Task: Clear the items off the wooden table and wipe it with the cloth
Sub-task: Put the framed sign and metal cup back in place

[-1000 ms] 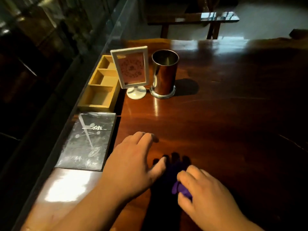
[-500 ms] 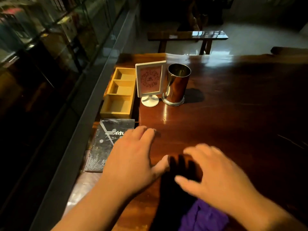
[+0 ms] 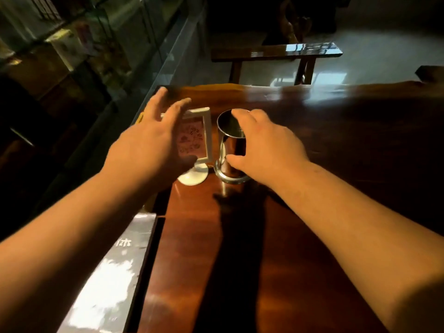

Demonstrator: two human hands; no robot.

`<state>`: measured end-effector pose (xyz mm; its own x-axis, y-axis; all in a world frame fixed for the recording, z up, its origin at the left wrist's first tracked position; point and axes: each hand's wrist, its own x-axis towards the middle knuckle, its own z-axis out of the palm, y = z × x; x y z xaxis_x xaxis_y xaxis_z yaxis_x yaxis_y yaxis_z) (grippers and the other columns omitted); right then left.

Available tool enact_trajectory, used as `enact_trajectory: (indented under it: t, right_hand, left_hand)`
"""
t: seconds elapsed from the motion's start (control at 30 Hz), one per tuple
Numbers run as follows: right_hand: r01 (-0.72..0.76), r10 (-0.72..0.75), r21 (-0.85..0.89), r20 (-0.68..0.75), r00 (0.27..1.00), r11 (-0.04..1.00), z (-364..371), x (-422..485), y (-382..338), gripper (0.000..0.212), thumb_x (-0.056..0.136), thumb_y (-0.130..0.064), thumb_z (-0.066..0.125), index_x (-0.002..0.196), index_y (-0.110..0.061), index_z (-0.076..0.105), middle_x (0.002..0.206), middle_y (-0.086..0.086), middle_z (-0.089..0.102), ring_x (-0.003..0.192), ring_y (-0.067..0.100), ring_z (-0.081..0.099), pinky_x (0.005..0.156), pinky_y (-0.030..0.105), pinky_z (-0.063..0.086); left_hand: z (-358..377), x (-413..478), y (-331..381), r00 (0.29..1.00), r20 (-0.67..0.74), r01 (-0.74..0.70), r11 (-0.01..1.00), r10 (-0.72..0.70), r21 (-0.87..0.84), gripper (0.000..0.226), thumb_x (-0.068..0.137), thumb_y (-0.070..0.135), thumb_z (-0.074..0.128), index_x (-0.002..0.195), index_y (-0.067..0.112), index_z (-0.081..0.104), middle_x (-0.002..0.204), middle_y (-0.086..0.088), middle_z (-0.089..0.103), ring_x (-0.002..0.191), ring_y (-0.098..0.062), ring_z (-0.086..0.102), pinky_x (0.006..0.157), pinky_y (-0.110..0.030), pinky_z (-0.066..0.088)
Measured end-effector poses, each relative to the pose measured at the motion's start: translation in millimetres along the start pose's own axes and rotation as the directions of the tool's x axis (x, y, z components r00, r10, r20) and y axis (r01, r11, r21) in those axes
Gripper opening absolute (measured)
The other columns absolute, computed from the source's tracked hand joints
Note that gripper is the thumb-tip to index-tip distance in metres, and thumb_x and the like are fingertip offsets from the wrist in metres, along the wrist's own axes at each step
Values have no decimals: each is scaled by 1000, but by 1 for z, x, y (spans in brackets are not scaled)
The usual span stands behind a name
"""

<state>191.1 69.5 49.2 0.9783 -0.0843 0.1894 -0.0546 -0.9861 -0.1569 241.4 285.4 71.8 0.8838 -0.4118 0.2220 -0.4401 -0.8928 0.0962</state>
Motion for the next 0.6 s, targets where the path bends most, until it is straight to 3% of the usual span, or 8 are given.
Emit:
enact_trajectory:
  t: [0.07,0.13,0.2,0.3,0.37,0.5,0.6]
  right_hand:
    - [13,-12,-19,31,999,1000,12,9,14,76,84,-54,70,148,-30,35,143,5,49,105,35,64,65,38,47]
    - [38,-37,-15,40,999,999,21,14,24,52,90,-47,66,136,-29,48,129,5,55,97,34,64,62,37,43]
    - [71,-71,11,23,997,997,28,16,32,27,97,-38,59,121,-27,55,113,4,55,89,33,62,59,38,43]
    - [82,-83,99,4,997,992,32,11,48,2,99,-27,55,101,-27,54,99,2,51,83,32,57,60,42,49]
    - [80,-78,125,-25,997,989,26,1,70,8,97,-25,57,94,-29,51,95,0,49,79,29,53,60,42,48]
    - [-22,25,74,-40,999,997,-8,-36,144,9,94,-33,60,94,-32,52,94,-4,44,75,25,49,61,35,37]
    - [-114,114,-6,-15,993,994,-44,-74,213,10,93,-34,63,100,-31,56,100,1,52,81,31,59,63,35,38]
  left_hand:
    - [13,21,-1,999,9,49,998,-49,45,102,77,66,76,159,44,20,174,-5,16,119,-48,64,88,-56,56]
    - [25,36,-1,995,50,85,993,-89,79,89,83,64,70,156,40,26,164,-12,36,120,-46,62,88,-56,55]
    - [33,46,0,991,34,126,990,-129,69,65,91,57,65,146,34,41,141,-18,55,107,-46,65,75,-50,52]
    - [34,51,15,990,-43,134,991,-134,-9,27,98,40,58,121,27,60,109,-19,63,84,-45,60,68,-42,36]
    - [27,50,37,992,-77,99,995,-100,-13,20,99,39,57,114,28,62,94,-8,55,73,-32,49,65,-39,34]
    - [15,50,113,994,-105,-34,998,29,-53,21,100,37,61,120,32,64,96,2,52,77,-18,43,51,-26,25]
    - [19,54,183,994,-55,-97,988,91,-116,25,102,40,56,126,36,60,103,4,56,81,-18,50,53,-29,36]
